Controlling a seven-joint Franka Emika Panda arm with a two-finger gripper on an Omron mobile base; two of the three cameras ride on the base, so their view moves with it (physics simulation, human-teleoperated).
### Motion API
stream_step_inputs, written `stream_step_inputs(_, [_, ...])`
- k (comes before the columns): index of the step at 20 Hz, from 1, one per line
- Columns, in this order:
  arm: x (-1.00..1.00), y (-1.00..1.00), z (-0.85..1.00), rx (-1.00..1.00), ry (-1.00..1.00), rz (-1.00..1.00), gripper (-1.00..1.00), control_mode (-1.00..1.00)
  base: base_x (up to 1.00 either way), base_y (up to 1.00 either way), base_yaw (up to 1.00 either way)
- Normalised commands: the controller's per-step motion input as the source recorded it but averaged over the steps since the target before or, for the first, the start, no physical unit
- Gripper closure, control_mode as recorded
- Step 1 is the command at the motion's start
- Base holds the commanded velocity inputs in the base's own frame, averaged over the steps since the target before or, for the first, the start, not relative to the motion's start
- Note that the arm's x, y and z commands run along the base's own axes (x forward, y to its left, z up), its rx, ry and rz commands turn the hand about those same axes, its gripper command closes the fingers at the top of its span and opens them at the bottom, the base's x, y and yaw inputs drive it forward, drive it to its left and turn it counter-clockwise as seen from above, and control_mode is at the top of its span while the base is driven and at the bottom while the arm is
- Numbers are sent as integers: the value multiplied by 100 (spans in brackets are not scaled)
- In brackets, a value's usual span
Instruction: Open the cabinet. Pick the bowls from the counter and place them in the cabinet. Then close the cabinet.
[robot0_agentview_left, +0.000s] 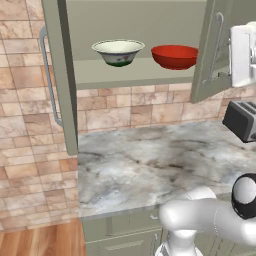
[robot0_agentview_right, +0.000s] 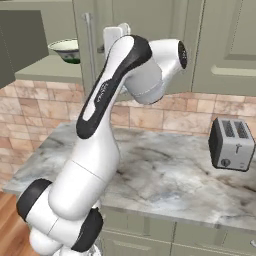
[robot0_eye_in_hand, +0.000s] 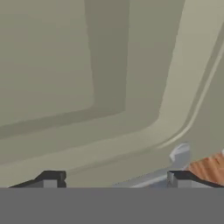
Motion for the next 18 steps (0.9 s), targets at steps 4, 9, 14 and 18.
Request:
stream_step_inputs(4, [90, 96, -3, -28, -13, -67, -100, -100, 0, 0, 0])
stream_step_inputs(9, [62, 72, -36, -14, -9, -82, -100, -100, 0, 0, 0])
stream_step_inputs(14, [81, 49, -86, 1, -4, -78, -100, -100, 0, 0, 0])
stream_step_inputs(18, [98, 0, -100, 17, -27, -63, -100, -100, 0, 0, 0])
